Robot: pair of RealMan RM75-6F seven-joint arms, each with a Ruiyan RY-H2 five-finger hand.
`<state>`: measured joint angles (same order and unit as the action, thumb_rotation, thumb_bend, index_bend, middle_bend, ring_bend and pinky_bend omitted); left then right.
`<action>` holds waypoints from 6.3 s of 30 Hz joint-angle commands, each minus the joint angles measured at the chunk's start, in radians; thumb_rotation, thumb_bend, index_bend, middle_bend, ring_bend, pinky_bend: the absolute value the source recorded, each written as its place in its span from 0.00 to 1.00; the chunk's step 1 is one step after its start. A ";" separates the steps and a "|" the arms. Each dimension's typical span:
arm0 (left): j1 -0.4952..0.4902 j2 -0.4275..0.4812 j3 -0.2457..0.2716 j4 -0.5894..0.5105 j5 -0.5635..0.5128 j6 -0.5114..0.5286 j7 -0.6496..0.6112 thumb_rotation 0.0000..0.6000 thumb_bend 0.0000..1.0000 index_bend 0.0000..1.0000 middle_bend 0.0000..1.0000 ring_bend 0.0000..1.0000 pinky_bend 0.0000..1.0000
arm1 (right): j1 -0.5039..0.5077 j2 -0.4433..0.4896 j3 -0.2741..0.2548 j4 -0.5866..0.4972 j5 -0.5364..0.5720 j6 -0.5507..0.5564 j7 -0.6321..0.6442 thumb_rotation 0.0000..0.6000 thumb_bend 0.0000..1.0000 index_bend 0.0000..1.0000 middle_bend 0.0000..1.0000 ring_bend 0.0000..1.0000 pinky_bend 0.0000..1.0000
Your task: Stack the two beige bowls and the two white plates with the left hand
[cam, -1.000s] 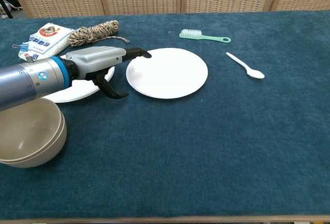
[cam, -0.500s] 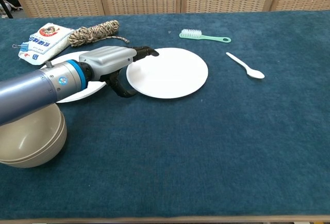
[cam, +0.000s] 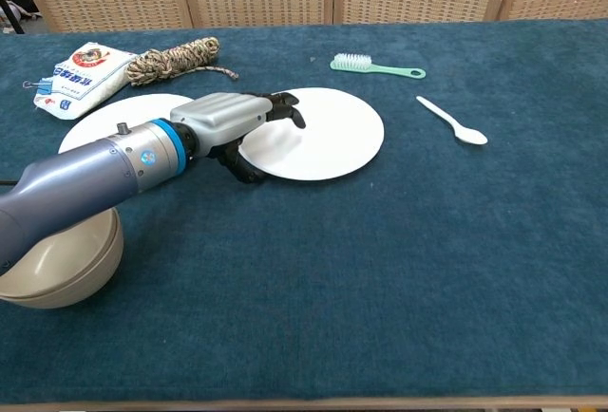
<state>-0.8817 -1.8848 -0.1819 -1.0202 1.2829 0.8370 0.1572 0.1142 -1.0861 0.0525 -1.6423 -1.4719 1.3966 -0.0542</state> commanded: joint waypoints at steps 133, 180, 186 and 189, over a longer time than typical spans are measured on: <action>0.237 0.629 0.221 -0.297 0.189 -0.117 -0.667 1.00 0.36 0.00 0.00 0.00 0.00 | -0.006 0.001 -0.036 -0.043 -0.062 0.013 -0.027 1.00 0.00 0.02 0.00 0.00 0.00; 0.531 0.801 0.205 -0.470 0.201 0.459 -0.355 1.00 0.36 0.00 0.00 0.00 0.00 | -0.008 0.015 -0.039 -0.059 -0.081 0.024 -0.005 1.00 0.00 0.02 0.00 0.00 0.00; 0.658 0.763 0.198 -0.544 0.169 0.645 -0.215 1.00 0.36 0.00 0.00 0.00 0.00 | -0.014 0.012 -0.034 -0.050 -0.088 0.046 -0.020 1.00 0.00 0.02 0.00 0.00 0.00; 0.698 0.751 0.199 -0.564 0.169 0.697 -0.212 1.00 0.36 0.00 0.00 0.00 0.00 | -0.017 0.012 -0.031 -0.048 -0.086 0.054 -0.021 1.00 0.00 0.02 0.00 0.00 0.00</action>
<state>-0.2173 -1.1187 0.0178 -1.5590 1.4599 1.4949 -0.0691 0.0980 -1.0740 0.0208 -1.6911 -1.5585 1.4491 -0.0746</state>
